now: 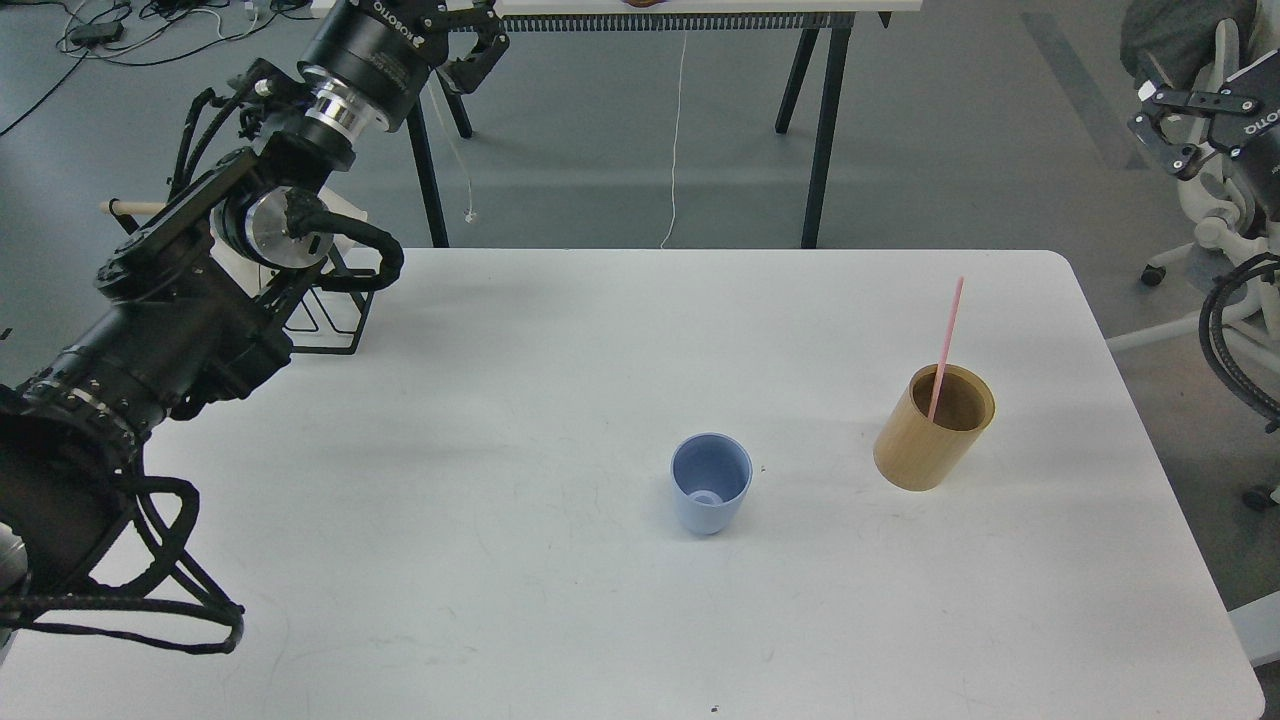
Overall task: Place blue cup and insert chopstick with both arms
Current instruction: 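Release the blue cup on the table and raise the left arm away, then move the right gripper to the pink stick in the tan cup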
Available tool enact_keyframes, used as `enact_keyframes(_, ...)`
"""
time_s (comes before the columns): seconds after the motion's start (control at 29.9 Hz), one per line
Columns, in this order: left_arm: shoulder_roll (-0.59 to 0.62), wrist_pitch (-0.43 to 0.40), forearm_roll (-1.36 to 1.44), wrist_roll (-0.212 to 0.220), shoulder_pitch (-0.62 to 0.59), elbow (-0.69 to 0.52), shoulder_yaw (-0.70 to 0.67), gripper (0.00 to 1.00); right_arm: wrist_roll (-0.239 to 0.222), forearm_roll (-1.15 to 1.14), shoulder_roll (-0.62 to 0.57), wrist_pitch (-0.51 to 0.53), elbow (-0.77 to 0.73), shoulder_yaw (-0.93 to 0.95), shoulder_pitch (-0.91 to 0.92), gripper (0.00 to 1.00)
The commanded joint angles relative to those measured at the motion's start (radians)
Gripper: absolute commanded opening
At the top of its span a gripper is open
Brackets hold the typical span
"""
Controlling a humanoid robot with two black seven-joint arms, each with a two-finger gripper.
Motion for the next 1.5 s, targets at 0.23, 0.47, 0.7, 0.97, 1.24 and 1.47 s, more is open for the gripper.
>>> enact_keyframes(0.23, -0.006, 0.000, -0.104, -0.005, 0.031, 0.108, -0.001, 0.99, 0.001, -0.680, -0.043, -0.169, 0.207, -0.004, -0.070, 0.99)
enact_keyframes(0.47, 0.029, 0.000, -0.184, -0.001, 0.058, 0.110, -0.024, 0.99, 0.024, -1.140, -0.042, -0.276, 0.355, -0.007, -0.139, 0.98)
enact_keyframes(0.7, 0.035, 0.000, -0.192, -0.002, 0.094, 0.108, -0.030, 0.99, 0.046, -1.527, -0.064, -0.382, 0.474, -0.108, -0.199, 0.95)
enact_keyframes(0.97, 0.044, 0.000, -0.192, -0.002, 0.098, 0.108, -0.030, 0.99, 0.052, -1.733, -0.108, -0.424, 0.485, -0.301, -0.208, 0.81)
enact_keyframes(1.24, 0.044, 0.000, -0.190, -0.002, 0.100, 0.108, -0.029, 0.99, 0.043, -1.889, -0.097, -0.428, 0.412, -0.363, -0.207, 0.54)
enact_keyframes(1.47, 0.055, 0.000, -0.190, -0.002, 0.103, 0.108, -0.029, 0.99, 0.020, -1.888, -0.059, -0.430, 0.387, -0.361, -0.199, 0.54)
